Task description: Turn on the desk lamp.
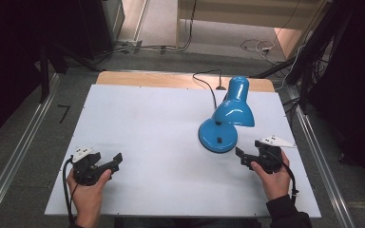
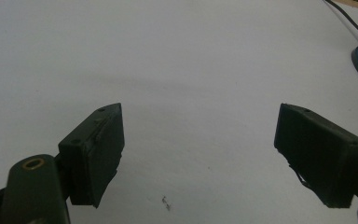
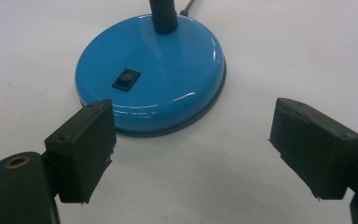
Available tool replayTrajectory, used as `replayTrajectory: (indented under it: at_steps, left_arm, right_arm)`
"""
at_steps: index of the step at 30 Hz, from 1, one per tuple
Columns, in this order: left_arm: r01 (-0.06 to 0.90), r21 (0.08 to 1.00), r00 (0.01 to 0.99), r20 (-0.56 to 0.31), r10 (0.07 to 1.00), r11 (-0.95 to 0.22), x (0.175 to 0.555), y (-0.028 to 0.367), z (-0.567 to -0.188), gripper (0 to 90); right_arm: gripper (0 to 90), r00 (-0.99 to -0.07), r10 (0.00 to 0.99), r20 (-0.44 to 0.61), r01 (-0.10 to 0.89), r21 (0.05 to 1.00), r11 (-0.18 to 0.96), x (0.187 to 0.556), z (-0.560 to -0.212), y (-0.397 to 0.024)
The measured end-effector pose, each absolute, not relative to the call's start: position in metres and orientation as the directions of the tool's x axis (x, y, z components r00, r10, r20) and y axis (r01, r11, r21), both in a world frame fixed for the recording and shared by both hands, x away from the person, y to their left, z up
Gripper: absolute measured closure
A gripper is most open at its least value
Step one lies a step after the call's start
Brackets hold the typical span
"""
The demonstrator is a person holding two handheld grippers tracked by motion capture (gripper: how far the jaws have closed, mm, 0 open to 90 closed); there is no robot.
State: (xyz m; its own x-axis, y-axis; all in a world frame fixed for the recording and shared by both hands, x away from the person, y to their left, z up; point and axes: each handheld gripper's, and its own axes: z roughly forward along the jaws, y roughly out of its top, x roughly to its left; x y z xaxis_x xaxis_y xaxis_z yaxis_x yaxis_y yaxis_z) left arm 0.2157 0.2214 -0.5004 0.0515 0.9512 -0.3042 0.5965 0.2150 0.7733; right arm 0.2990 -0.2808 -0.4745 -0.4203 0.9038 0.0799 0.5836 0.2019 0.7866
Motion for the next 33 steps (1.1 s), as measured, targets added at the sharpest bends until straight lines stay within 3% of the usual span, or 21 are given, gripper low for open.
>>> replayTrajectory:
  at_steps: [33]
  left_arm:
    - [0.593,0.775,0.051,-0.305,0.951,0.217,0.216,0.222,-0.5,16.6]
  right_arm:
    - [14.3,-0.465,0.881,0.084,0.561,0.798,0.22,0.309,-0.474,-0.252]
